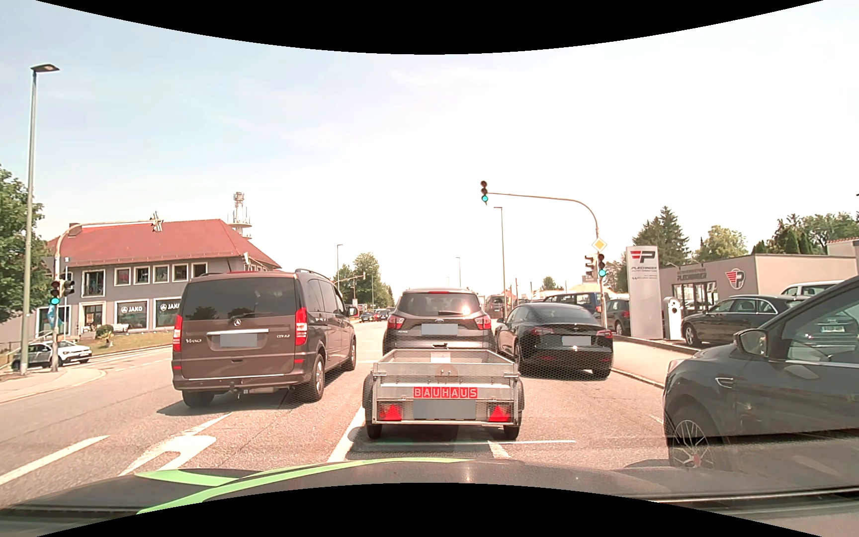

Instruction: Follow the waypoints while adhering to traffic rules and regulations

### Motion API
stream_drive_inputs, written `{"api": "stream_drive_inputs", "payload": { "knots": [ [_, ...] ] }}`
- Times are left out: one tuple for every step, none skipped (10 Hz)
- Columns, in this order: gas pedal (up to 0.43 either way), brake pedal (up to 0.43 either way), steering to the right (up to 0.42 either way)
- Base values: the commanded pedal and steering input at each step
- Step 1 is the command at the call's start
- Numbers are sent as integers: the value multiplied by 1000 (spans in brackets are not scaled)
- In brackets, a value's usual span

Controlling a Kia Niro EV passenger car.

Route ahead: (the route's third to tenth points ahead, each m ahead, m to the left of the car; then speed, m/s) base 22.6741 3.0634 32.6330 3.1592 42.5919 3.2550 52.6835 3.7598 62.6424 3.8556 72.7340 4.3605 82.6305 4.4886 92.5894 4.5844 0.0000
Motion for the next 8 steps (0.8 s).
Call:
{"api": "stream_drive_inputs", "payload": {
  "knots": [
    [0, 256, 4],
    [0, 256, 5],
    [0, 256, 4],
    [0, 256, 5],
    [0, 250, 5],
    [0, 207, 5],
    [0, 0, 5],
    [0, 0, 5]
  ]
}}
